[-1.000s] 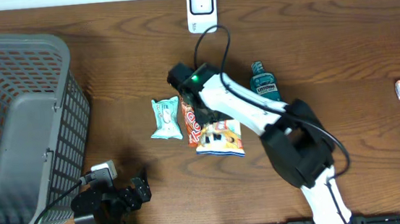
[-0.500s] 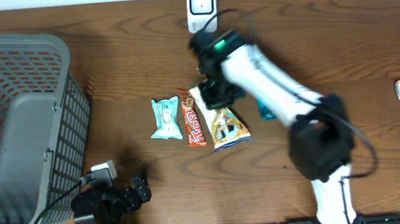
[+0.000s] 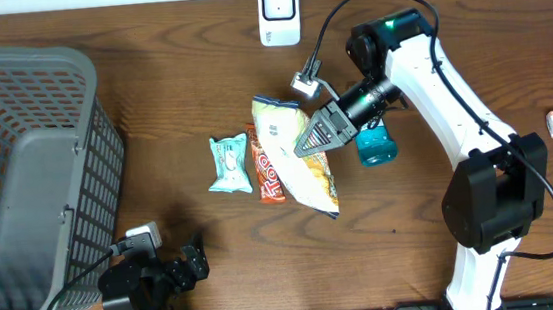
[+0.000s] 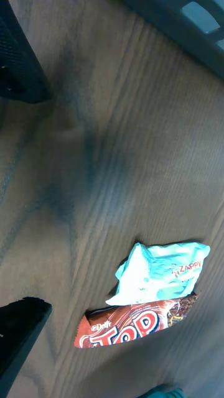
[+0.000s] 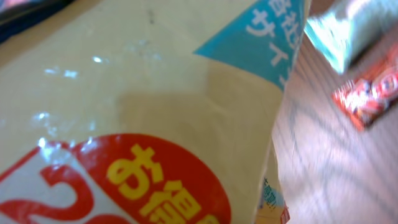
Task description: Scan the item barcode
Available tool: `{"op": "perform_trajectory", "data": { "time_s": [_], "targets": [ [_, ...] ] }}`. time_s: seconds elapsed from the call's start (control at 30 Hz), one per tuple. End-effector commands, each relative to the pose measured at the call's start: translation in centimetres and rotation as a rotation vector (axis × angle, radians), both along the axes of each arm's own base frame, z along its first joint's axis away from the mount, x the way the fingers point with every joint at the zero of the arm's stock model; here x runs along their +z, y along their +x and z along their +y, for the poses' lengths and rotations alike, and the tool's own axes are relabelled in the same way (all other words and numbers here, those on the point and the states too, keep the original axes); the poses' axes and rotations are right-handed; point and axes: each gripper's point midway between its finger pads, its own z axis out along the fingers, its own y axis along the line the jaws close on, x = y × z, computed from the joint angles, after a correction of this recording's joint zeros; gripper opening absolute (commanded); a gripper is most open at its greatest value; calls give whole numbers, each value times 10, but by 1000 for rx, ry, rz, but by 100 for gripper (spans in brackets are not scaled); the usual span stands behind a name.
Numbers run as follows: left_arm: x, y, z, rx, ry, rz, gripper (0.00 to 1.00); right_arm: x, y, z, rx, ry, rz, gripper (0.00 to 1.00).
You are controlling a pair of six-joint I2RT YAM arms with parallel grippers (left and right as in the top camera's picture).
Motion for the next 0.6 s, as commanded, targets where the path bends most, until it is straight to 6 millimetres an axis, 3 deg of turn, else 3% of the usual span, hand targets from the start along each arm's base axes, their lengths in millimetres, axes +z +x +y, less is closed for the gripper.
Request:
{"op": "perform_trajectory", "data": {
  "time_s": [0.0, 0.23, 0.57],
  "targets": [
    [-14, -11, 0, 5, -8, 73, 98, 5, -2, 7, 147, 212, -291, 1],
    [-14, -11, 0, 5, -8, 73, 98, 14, -8, 20, 176, 323, -358, 1],
    [-14, -11, 0, 5, -8, 73, 98, 5, -11, 17, 177, 226, -283, 1]
  ]
}}
